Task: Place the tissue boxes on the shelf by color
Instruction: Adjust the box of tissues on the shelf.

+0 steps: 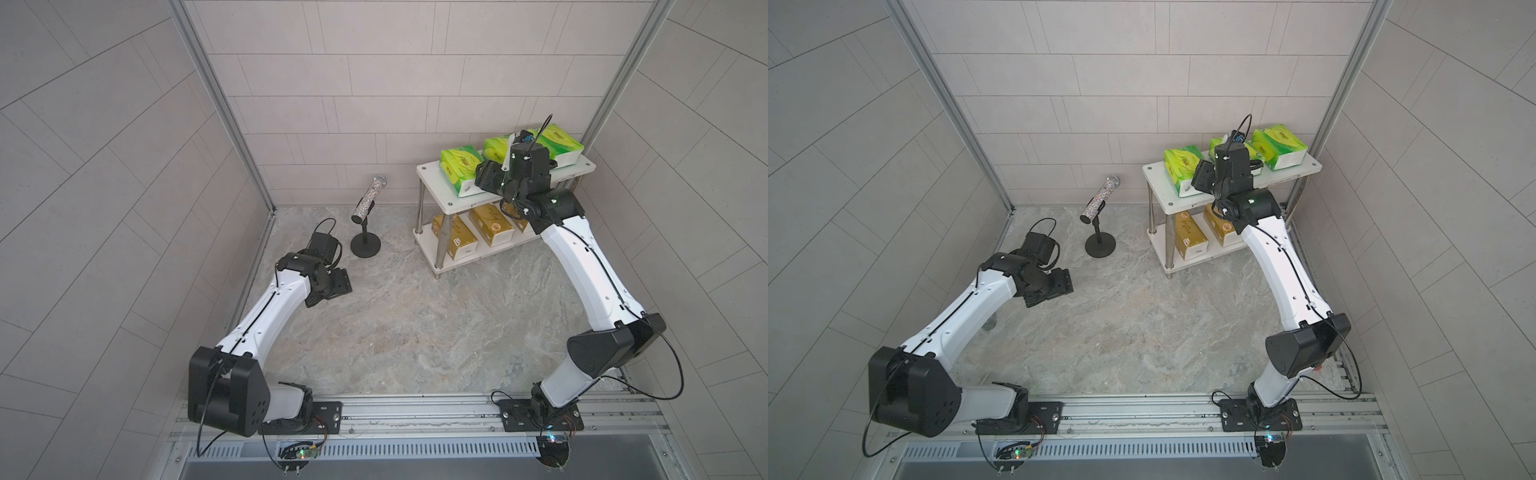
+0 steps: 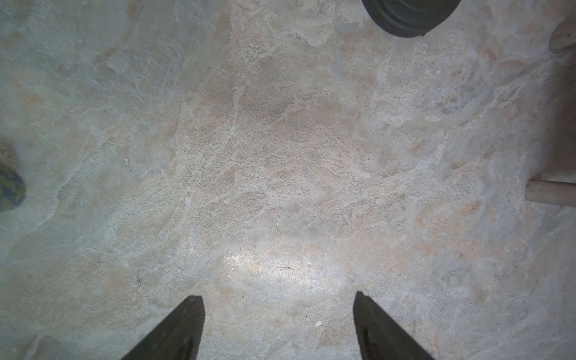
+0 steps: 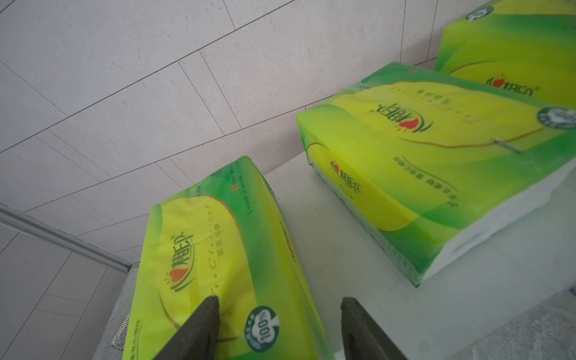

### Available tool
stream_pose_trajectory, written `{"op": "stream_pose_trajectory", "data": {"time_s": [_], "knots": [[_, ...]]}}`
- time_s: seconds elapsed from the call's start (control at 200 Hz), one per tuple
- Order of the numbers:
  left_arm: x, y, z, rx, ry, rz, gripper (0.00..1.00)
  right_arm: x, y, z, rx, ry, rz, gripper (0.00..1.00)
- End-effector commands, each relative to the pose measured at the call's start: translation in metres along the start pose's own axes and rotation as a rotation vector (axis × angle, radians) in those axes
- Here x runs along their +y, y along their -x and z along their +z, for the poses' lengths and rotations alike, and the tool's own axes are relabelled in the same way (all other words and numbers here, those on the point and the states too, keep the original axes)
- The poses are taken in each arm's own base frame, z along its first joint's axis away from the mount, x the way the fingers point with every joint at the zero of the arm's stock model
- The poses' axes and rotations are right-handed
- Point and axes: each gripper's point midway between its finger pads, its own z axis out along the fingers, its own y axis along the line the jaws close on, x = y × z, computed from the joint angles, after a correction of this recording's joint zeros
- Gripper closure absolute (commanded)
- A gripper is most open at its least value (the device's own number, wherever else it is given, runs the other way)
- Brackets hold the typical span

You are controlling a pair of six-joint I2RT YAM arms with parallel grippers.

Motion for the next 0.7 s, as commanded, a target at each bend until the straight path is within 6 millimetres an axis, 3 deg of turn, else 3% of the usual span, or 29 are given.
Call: {"op": "stream_pose_trajectory", "data": {"time_s": [0.0, 0.25, 0.695], "knots": [[0.002, -0.001, -0.004, -0.012, 0.007, 0.012, 0.17, 0.001, 0.000, -0.003, 0.013, -0.003, -0.023, 0.38], [0.003, -0.001, -0.004, -0.016, 0.009, 0.012, 0.17, 0.002, -0.011, 0.008, 0.048, 0.002, -0.022, 0.45], [0.005, -0.001, -0.005, -0.020, 0.018, 0.013, 0.17, 0.000, -0.013, 0.019, 0.051, -0.015, -0.059, 0.46]]}}
